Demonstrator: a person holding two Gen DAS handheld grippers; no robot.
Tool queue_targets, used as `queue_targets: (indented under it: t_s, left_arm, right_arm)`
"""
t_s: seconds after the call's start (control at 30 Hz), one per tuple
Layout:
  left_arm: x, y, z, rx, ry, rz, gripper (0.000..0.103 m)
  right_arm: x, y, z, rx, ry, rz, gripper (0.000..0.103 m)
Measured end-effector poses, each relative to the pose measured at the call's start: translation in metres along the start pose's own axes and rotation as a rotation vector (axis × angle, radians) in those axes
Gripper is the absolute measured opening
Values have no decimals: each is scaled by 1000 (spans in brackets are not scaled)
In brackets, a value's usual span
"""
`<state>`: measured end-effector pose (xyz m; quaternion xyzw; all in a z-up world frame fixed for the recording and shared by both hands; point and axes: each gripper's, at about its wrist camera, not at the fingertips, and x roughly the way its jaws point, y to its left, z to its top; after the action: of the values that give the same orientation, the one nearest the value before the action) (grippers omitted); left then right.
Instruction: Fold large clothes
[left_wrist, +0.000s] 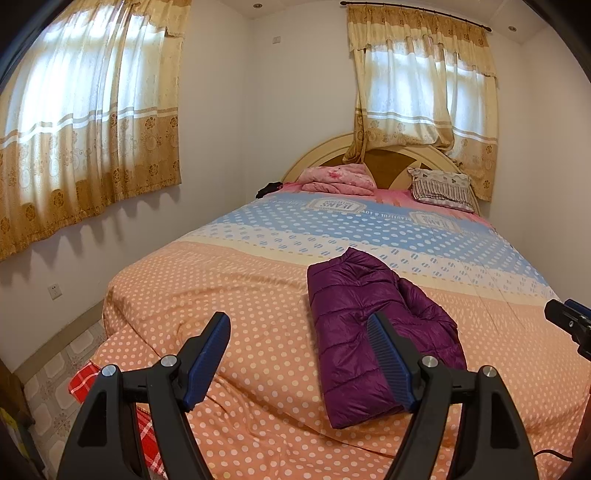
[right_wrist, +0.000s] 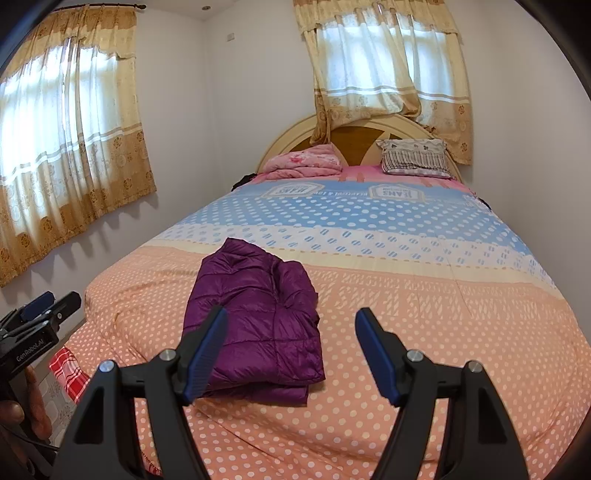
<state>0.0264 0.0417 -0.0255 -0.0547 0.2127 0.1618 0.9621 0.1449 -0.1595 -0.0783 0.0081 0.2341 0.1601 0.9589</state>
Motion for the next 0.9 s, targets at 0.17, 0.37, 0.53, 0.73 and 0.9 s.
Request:
queue_targets:
  t_s: [0.17, 0.37, 0.53, 0.73, 0.9]
  left_arm:
    - [0, 2, -1, -5, 2, 2, 77]
    - [1, 1, 0, -6, 2, 4, 77]
    - [1, 3, -1, -7, 1, 5, 77]
    - [0, 2, -1, -8, 4, 5, 77]
    - [1, 0, -1, -5, 8, 4, 77]
  right_arm:
    - [1, 0, 0, 4, 3, 7, 74]
    - [1, 2, -1, 2, 7, 13, 74]
    - [1, 4, -1, 2, 9, 18, 74]
    - [1, 5, -1, 3, 10, 22, 74]
    - [1, 5, -2, 1, 8, 22, 74]
